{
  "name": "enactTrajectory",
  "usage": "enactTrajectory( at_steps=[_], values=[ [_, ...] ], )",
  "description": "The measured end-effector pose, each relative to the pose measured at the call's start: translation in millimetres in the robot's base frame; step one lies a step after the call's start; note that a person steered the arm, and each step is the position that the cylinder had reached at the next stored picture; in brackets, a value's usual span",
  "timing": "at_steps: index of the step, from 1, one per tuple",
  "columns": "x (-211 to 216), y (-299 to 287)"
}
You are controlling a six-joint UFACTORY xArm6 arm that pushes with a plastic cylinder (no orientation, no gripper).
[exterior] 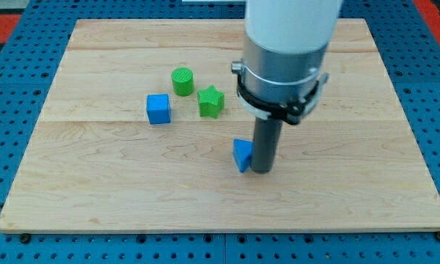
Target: Push the green star into the blue cube
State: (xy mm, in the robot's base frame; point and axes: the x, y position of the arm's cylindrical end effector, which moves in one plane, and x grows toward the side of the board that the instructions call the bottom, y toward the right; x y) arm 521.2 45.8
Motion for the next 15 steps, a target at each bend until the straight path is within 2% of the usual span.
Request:
enactTrajectory(
  at_steps=[1,2,3,4,5,6,8,10,11,12,15],
  values=[
    [-33,-47],
    [-46,-90],
    [-46,-94],
    [-49,-37],
    [-74,13],
    [-108,-21],
    [-118,-112],
    [-200,-61],
    [-216,-78],
    [-216,-134],
    [-148,-112]
  ],
)
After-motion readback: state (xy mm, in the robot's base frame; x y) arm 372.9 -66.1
